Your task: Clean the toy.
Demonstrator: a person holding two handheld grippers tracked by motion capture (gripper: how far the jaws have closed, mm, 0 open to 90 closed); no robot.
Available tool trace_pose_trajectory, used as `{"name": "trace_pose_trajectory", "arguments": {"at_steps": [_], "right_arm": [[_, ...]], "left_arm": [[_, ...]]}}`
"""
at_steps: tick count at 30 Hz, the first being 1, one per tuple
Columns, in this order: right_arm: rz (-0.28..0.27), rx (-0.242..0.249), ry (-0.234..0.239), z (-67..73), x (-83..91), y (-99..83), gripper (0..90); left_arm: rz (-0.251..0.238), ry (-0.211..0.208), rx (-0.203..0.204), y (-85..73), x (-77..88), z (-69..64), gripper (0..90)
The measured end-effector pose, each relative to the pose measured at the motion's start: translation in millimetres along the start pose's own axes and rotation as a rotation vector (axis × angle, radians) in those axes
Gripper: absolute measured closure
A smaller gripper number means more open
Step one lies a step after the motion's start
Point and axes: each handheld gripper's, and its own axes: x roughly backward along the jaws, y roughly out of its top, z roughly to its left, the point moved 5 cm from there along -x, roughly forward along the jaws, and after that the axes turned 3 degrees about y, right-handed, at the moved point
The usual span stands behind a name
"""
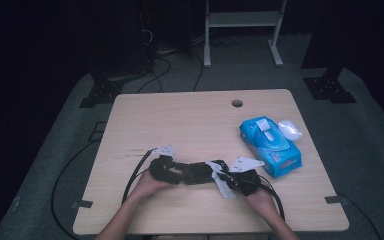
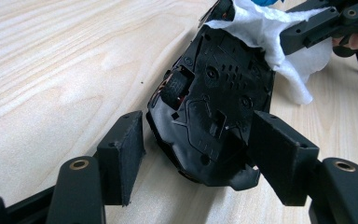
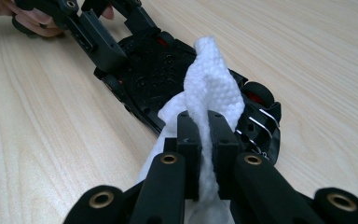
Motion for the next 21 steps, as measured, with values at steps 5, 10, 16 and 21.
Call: {"name": "trace_pose_trajectory", "arguments": {"at_steps": [5,10,16,21], "right_arm": [[-0.002,0.001,0.012,-0.2,0.9,-1.0,84.9],[-0.008,0.003,0.020,0.6,1.9,-2.3,84.9],[-0.013,0.000,0.025,1.3,2.8,-3.5,84.9],[-0.024,-0.013,0.038,1.3,5.1,-5.9,84.9]], "left_arm": [[-0.004,-0.013,0.011,-0.2,-0.3,1.4,38.3],[-0.011,-0.008,0.005,-0.6,0.3,0.7,39.1],[-0.015,0.000,-0.009,-1.6,1.4,-0.3,40.1],[-0.023,0.042,-0.065,-2.0,2.3,-1.7,43.5]]}}
